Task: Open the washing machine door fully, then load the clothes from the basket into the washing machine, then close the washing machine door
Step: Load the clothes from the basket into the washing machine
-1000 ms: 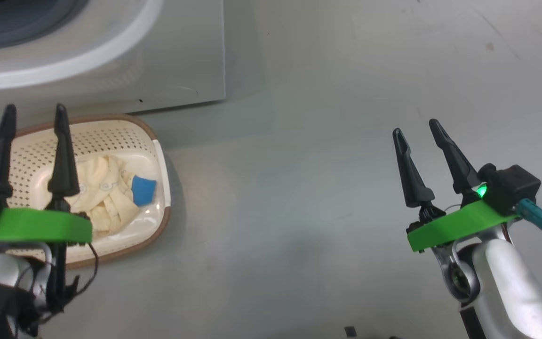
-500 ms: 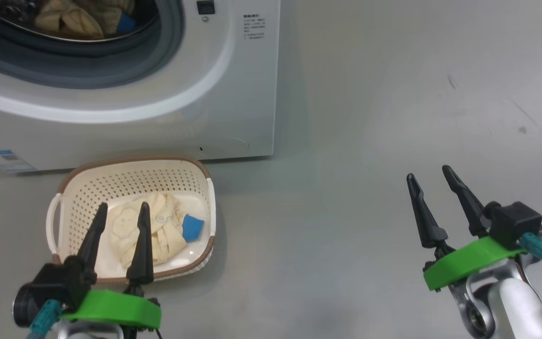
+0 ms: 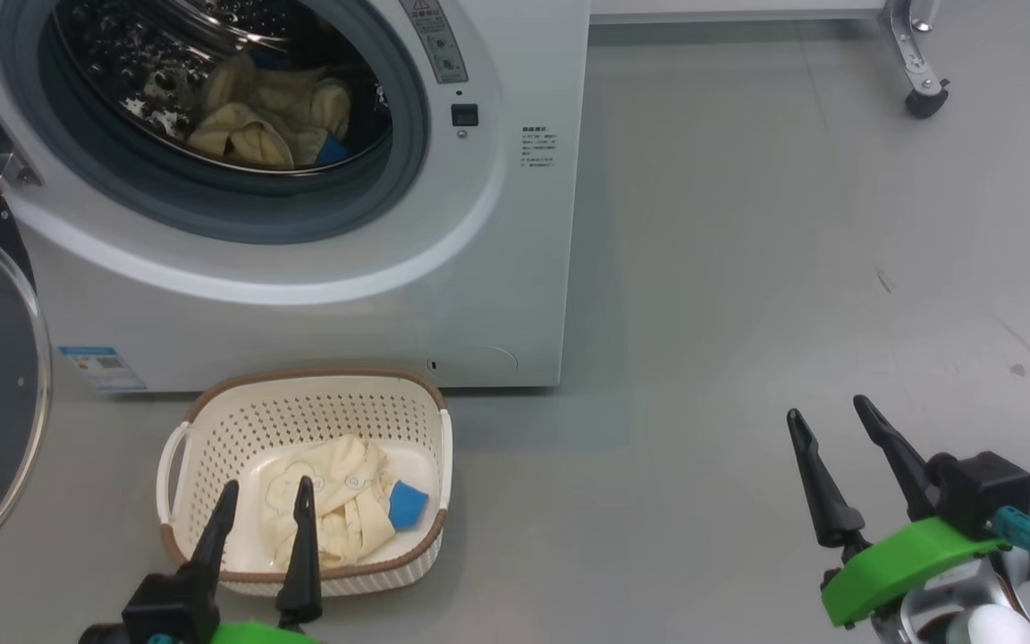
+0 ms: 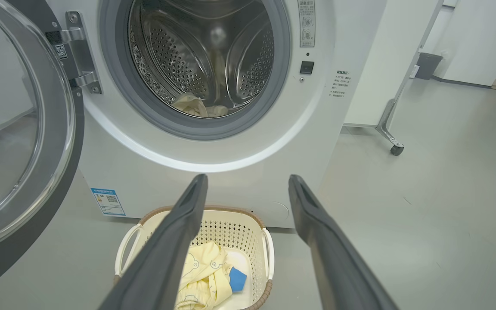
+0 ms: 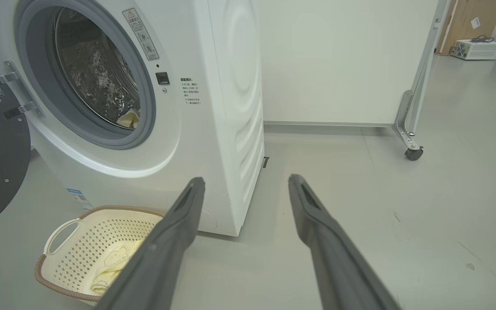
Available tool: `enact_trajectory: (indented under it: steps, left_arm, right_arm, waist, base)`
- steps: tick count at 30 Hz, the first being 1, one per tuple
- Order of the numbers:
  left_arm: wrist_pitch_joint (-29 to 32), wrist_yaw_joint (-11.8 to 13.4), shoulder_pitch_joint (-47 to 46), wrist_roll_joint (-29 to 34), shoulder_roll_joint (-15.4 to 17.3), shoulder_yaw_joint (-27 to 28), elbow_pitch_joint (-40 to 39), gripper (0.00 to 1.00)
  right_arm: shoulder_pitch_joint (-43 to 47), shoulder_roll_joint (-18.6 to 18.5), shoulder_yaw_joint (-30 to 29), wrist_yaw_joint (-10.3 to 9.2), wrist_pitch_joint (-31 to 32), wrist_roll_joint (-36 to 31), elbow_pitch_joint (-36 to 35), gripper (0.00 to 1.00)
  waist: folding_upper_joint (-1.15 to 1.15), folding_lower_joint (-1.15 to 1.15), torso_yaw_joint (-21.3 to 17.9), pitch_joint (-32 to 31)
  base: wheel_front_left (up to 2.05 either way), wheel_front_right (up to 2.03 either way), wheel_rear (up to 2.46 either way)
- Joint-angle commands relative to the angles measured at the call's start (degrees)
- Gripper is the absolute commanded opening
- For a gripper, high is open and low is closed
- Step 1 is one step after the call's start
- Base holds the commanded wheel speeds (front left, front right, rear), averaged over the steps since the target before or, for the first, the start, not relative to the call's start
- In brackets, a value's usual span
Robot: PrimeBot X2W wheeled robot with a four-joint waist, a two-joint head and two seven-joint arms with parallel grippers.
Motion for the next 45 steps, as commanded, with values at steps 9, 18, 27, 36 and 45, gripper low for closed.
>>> enact_trajectory:
  steps: [9, 18, 27, 36, 45]
  left_arm:
    - [-0.63, 9.69, -0.04, 1.93, -0.91, 4.08, -1.03, 1.00]
    - [-0.63, 8.52, 0.56, 2.46, -1.70, 5.51, -0.64, 1.00]
    - [-0.63, 7.87, 0.75, 2.64, -2.05, 5.89, 0.49, 1.00]
    - [-0.63, 7.37, 0.48, 2.98, -2.49, 5.89, 1.02, 1.00]
    - [-0.17, 5.45, -2.05, 2.40, -2.78, 4.94, 3.56, 1.00]
  right_arm:
    - [1.93, 0.15, 0.20, 0.22, 1.44, -0.89, -4.33, 1.00]
    - [2.46, 0.43, -0.24, 0.22, 1.94, -1.05, -5.21, 1.00]
    - [2.75, 0.52, -0.08, 0.22, 1.90, -0.86, -4.94, 1.00]
    - [2.84, 0.54, 0.22, 0.22, 1.96, -0.45, -4.88, 1.00]
    - [1.63, 0.55, 0.83, 0.22, 1.98, -0.35, -5.55, 1.00]
  waist:
    - [0.00, 0.01, 0.68, -2.03]
    - [0.00, 0.01, 0.29, -2.34]
    - [0.00, 0.01, 0.15, -3.06]
    - [0.00, 0.01, -0.01, -3.25]
    - [0.00, 0.01, -0.78, -0.58]
  base:
    - [0.00, 0.00, 0.00]
    - [0.00, 0.00, 0.00]
    - [0.00, 0.00, 0.00]
    - [0.00, 0.00, 0.00]
    - [0.00, 0.00, 0.00]
